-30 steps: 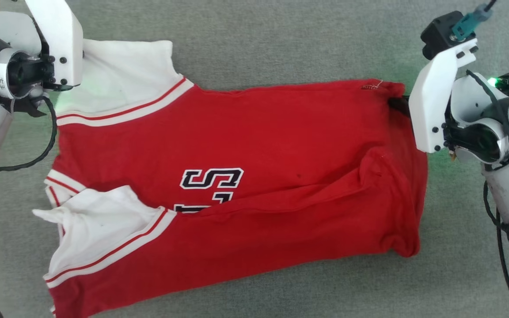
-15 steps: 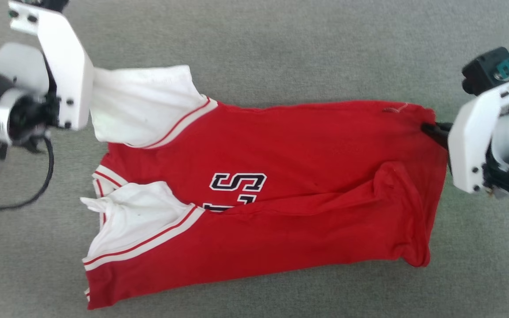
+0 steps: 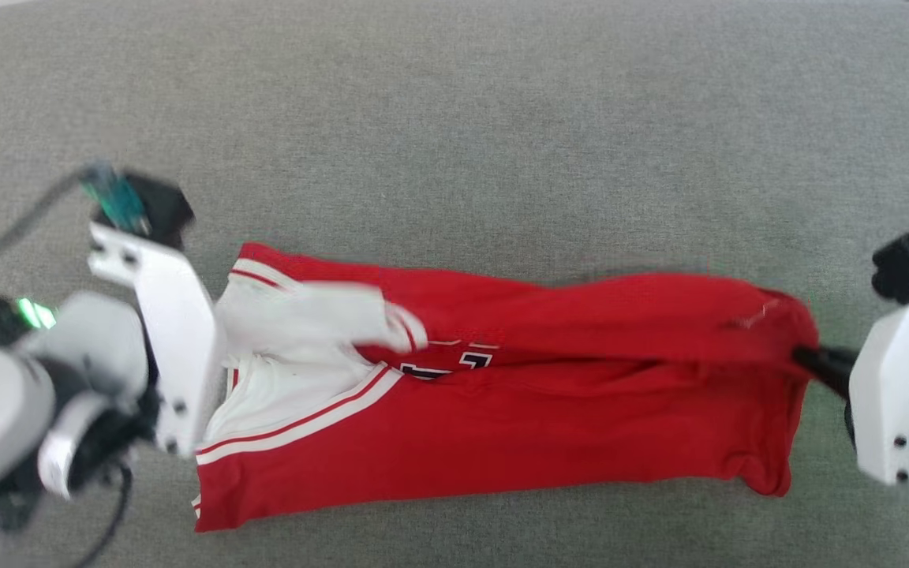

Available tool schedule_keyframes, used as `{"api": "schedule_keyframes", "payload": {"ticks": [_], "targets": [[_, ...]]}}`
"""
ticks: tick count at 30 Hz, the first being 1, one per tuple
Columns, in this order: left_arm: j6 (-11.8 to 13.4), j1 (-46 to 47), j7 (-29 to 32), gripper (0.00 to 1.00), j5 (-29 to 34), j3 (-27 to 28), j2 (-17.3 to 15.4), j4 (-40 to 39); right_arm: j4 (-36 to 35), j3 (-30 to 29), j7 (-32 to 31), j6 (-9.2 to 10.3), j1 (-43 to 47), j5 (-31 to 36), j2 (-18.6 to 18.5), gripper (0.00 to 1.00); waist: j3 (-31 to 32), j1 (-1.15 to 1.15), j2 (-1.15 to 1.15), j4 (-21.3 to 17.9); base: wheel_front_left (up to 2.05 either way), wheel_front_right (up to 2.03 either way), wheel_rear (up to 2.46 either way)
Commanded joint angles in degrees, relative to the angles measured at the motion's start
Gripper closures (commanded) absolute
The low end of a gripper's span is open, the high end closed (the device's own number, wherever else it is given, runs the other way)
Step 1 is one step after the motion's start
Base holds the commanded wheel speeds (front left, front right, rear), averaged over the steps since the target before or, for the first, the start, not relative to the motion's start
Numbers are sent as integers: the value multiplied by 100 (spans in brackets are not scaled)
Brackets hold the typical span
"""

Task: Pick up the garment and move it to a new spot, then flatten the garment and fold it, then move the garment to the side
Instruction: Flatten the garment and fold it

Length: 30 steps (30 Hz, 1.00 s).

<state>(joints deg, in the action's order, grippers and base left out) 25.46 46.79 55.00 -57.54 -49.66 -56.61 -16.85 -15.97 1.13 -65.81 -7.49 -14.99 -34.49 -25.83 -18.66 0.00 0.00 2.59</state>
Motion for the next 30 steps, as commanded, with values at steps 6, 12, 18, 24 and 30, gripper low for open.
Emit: {"api": "schedule_keyframes", "payload": {"ticks": [6,12,18,24,30], "targets": [[417,-1065,-508,100,-307,-112,-13,-160,-61,-150,79,0,700,112,393,100,-27,0,0,9,0,0,0],[136,-1351,-1123,0,-427,-26,265,355,308,64,617,0,604,138,487,22,7,0,0,-32,0,0,0],[-55,-1534,-1962,0,-419,246,425,528,392,41,938,0,685,-32,464,0,83,0,0,-39,0,0,0],[-202,-1902,-3117,0,-246,549,489,482,276,-325,1096,0,898,-140,554,0,181,0,0,-18,0,0,0],[-388,-2364,-4399,0,-84,845,565,492,210,-744,1074,0,1090,-256,652,0,235,0,0,42,0,0,0]]}}
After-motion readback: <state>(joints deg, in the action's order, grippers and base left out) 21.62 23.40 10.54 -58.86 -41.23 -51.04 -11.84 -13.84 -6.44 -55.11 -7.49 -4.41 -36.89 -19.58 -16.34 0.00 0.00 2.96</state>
